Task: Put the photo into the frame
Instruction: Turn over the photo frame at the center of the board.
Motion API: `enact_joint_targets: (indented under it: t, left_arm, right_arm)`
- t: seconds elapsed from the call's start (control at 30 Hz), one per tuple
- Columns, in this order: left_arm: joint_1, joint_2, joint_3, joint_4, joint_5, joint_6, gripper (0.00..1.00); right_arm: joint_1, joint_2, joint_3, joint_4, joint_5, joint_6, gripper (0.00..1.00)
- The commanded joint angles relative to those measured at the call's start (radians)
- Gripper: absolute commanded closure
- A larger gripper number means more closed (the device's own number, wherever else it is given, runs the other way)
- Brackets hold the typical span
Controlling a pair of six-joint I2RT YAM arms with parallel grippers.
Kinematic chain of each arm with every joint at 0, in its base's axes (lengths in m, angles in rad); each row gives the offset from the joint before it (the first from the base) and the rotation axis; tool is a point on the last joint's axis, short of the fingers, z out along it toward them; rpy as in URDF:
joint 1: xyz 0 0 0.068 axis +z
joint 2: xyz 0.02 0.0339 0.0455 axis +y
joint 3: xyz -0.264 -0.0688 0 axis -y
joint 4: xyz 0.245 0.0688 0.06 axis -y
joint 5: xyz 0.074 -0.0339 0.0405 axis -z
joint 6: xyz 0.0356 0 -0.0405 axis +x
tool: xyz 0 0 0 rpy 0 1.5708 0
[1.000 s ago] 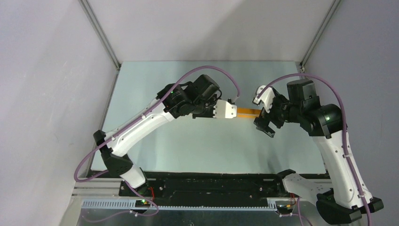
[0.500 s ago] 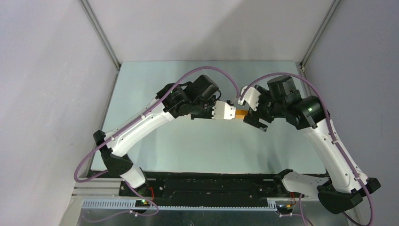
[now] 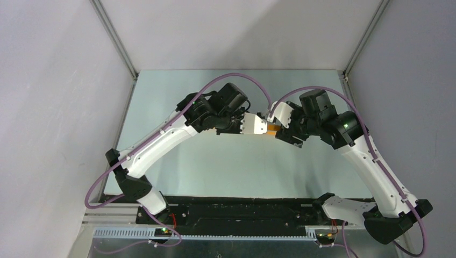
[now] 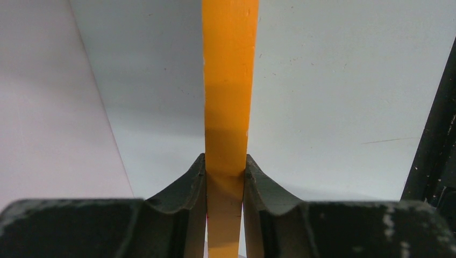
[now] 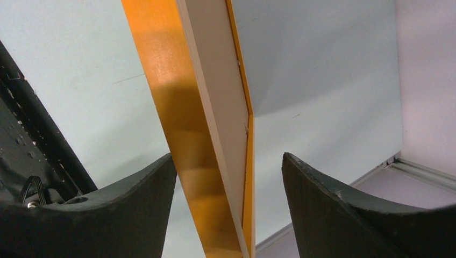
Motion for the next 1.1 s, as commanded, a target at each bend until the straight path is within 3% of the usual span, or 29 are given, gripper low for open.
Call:
enact_joint_targets:
  t: [0.0, 0.5, 0.7, 0.87, 0.97, 1.07]
  left_arm:
    - [0.006, -0.031, 0.054, 0.026, 0.007, 0.006, 1.0]
    - [0.011, -0.023, 0.061, 0.025, -0.006, 0.008, 0.99]
    - [0.013, -0.02, 0.064, 0.027, -0.029, 0.003, 0.7]
    - [0.027, -0.015, 0.079, 0.026, -0.047, -0.021, 0.4]
    - [0.045, -0.017, 0.097, 0.028, -0.046, -0.036, 0.09]
    - [0.067, -0.03, 0.101, 0.03, -0.044, -0.052, 0.01]
  right_arm:
    - [-0.004, 0.011, 0.003, 0.042, 0.008, -0.006, 0.28]
    - [-0.003, 0.027, 0.009, 0.027, 0.0, -0.028, 0.81]
    - [-0.009, 0.045, 0.06, -0.006, -0.037, -0.03, 0.99]
    - [-0.018, 0.057, 0.087, -0.028, -0.066, -0.028, 1.0]
    - [-0.028, 0.063, 0.106, -0.036, -0.082, -0.02, 1.0]
    - [-0.047, 0.082, 0.133, -0.054, -0.103, -0.003, 1.0]
